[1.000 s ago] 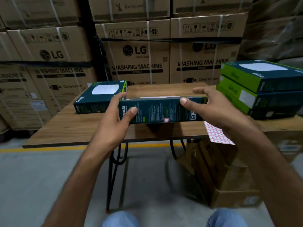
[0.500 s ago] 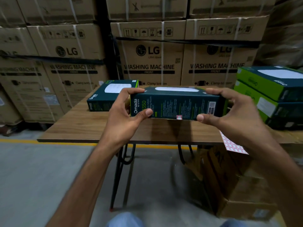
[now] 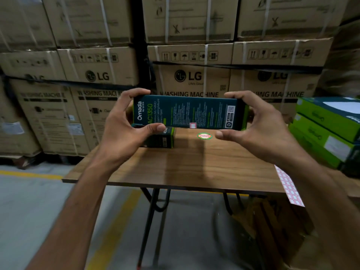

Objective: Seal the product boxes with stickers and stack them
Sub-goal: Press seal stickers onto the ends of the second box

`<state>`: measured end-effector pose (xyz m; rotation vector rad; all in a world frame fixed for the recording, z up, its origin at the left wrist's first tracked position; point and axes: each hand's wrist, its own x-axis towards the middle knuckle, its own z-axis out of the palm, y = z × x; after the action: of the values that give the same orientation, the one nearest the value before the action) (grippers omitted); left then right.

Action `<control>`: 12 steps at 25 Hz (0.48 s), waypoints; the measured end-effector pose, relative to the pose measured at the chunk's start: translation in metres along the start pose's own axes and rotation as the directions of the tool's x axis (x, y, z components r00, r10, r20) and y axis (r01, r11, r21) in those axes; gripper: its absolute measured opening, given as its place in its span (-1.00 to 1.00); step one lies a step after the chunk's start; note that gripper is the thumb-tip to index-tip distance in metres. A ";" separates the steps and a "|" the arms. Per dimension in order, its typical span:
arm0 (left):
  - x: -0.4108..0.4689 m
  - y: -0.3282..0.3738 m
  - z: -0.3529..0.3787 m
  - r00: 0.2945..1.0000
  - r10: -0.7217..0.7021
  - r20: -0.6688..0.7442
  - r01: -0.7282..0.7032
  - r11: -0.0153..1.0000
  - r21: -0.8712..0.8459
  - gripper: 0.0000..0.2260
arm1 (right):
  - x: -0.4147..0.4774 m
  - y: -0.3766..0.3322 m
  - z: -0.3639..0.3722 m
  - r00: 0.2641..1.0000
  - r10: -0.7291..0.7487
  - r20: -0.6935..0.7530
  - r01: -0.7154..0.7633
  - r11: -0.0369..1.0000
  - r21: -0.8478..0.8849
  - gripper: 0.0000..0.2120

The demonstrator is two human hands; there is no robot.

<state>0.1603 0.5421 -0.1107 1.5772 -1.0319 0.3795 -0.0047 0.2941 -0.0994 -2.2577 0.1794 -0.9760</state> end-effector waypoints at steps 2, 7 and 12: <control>0.004 -0.014 -0.014 0.999 -0.001 -0.033 0.002 1.000 0.028 -0.32 | 0.014 -0.005 0.020 0.999 -0.036 -0.007 0.036 0.999 0.000 -0.22; 0.017 -0.059 -0.045 0.996 0.020 -0.087 -0.006 0.987 0.161 -0.32 | 0.050 0.002 0.079 0.995 -0.104 0.004 0.104 0.995 0.012 -0.22; 0.022 -0.121 -0.059 0.992 -0.008 -0.123 0.037 0.972 0.232 -0.30 | 0.075 0.019 0.138 0.993 -0.112 0.025 0.112 0.993 0.028 -0.22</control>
<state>0.2838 0.5822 -0.1538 1.7507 -0.8995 0.5920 0.1463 0.3244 -0.1354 -2.2760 0.0280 -0.9994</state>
